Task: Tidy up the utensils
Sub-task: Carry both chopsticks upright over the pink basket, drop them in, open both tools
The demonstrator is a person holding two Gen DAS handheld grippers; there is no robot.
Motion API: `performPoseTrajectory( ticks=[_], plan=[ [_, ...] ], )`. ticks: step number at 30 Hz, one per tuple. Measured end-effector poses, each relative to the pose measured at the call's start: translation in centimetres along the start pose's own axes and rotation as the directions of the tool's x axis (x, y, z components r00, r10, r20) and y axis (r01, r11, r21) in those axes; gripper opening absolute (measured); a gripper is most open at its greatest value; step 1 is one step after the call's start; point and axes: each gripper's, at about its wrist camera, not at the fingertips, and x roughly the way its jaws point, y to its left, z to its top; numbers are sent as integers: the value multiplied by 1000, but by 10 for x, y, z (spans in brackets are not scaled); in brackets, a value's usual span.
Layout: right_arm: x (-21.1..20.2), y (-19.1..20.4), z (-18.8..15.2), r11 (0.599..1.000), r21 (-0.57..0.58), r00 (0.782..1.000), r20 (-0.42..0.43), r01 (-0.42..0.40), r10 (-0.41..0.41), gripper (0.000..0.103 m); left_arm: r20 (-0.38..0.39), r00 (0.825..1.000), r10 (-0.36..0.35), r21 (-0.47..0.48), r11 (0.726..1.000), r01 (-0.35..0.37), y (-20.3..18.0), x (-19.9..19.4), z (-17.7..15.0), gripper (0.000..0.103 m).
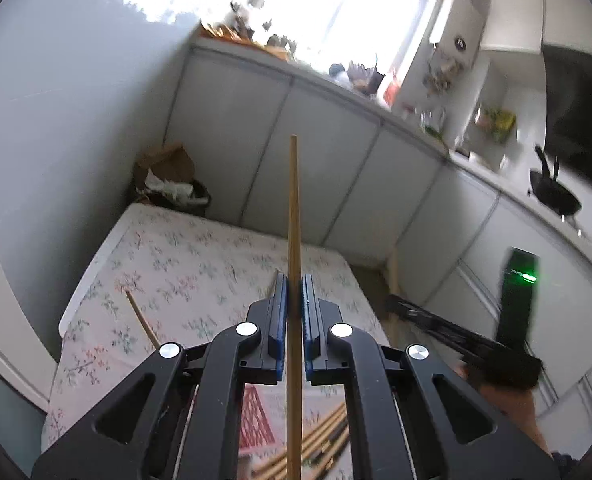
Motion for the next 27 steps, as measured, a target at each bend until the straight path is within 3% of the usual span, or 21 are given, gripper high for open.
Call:
performPoseTrajectory(
  ticks=[2,6,14,27],
  plan=[
    [-14,7,2,999,16,995,90,-50,48,7,37,999,15,4,1000,-16,5,0,-1,6],
    [-20,22,-5,996,7,982,169,-93,90,7,91,995,51,27,998,-53,10,3,-6,6],
    [-7,43,-22,995,-50,985,142,-91,98,8,54,989,136,112,984,-141,20,21,-20,6],
    [9,71,-44,990,-80,977,173,-113,126,7,-50,989,138,155,979,-129,19,20,-23,6]
  ],
)
